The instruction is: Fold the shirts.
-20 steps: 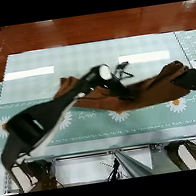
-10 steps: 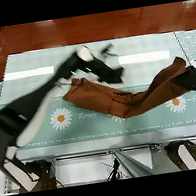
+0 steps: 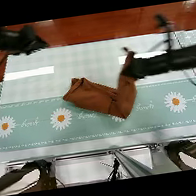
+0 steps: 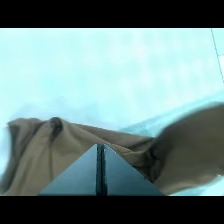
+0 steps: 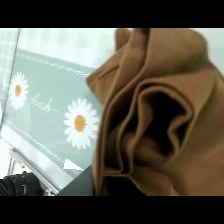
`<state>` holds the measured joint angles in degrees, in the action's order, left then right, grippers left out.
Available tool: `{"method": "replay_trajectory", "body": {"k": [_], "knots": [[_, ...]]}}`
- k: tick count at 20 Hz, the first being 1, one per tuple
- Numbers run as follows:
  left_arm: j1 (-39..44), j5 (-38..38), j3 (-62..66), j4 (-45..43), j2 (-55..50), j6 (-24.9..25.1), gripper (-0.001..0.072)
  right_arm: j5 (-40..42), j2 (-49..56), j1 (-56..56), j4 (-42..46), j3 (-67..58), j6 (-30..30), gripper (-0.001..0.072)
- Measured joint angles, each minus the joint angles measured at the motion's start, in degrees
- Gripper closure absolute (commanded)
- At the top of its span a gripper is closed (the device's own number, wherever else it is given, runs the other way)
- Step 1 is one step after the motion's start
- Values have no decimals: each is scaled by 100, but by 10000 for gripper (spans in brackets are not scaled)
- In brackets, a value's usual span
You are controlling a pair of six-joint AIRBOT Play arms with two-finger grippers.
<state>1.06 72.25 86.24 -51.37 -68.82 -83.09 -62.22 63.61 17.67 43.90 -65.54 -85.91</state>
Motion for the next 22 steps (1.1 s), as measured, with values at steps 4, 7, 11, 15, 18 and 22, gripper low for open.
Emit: {"method": "replay_trajectory", "body": {"k": [4,7,11,15,18,22], "knots": [[-219,-511,-2376,-74,2009,306,688,372,1897,1008,-35,-1333,-76,687],[-273,-713,-3969,-59,3069,345,688,435,2920,1340,-46,-2177,-221,687],[-297,-850,-5294,205,3709,367,688,431,3665,1515,-144,-2828,-372,685],[-302,-1259,-5742,332,3821,380,688,592,3982,1663,-291,-3029,-369,93],[-365,-1674,-5849,369,3821,372,688,459,3993,1624,-374,-3077,-109,94],[-531,-1897,-5897,382,3821,284,688,-380,3429,841,48,-3097,-98,95]]}}
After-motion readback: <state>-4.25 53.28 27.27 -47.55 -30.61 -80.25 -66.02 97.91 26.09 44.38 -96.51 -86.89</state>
